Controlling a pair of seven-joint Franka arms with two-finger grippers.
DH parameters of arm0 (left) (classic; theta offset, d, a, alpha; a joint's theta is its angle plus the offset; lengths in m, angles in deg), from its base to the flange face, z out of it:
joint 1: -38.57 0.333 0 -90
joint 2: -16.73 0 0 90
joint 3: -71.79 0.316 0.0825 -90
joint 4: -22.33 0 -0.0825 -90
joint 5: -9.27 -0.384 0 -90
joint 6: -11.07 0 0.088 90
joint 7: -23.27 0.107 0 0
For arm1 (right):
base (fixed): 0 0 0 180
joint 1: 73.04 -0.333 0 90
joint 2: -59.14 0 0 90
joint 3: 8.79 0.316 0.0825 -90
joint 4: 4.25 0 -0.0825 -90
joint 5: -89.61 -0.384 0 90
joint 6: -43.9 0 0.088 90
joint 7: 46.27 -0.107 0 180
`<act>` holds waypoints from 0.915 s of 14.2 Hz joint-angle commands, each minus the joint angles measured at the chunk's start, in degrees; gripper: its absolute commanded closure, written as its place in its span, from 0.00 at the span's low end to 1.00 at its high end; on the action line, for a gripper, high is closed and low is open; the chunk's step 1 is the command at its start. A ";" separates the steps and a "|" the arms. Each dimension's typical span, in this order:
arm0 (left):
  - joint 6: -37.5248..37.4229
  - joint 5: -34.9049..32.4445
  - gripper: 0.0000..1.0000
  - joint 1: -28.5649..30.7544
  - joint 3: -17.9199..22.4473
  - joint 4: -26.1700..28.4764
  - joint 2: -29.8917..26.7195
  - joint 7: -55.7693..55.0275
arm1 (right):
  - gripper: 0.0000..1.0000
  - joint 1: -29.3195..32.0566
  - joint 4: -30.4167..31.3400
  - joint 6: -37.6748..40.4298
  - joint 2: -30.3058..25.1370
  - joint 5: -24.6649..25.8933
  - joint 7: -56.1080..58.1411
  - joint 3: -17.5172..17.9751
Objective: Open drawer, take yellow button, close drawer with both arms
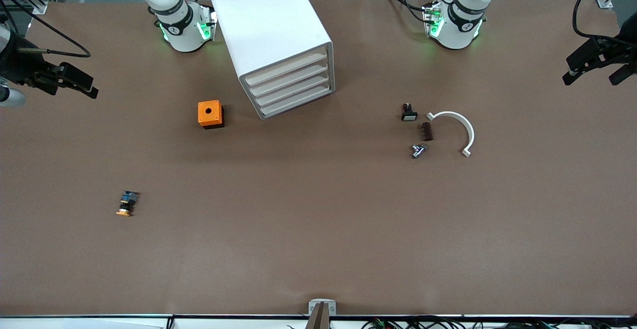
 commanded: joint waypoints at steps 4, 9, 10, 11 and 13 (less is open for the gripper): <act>-2.14 -1.24 0.01 -0.35 -0.32 -3.92 2.87 -0.17 | 0.00 -0.20 1.23 -1.46 -1.43 1.46 -0.09 -0.18; -2.23 -1.07 0.01 -0.17 -0.24 -6.30 5.34 -0.26 | 0.00 -0.46 1.32 -1.90 -1.61 2.52 2.90 -0.18; -2.23 -1.07 0.01 -0.17 -0.24 -6.39 5.34 -0.35 | 0.00 -0.46 1.40 -1.90 -1.70 2.52 2.91 -0.18; -2.67 -1.15 0.01 -0.17 -0.32 -6.39 5.25 -0.35 | 0.00 -0.46 1.84 -2.07 -1.96 2.52 2.99 -0.27; -2.76 -1.15 0.01 -0.26 -0.32 -6.39 5.25 -0.35 | 0.00 -0.46 3.15 -2.60 -2.92 2.43 3.08 -0.27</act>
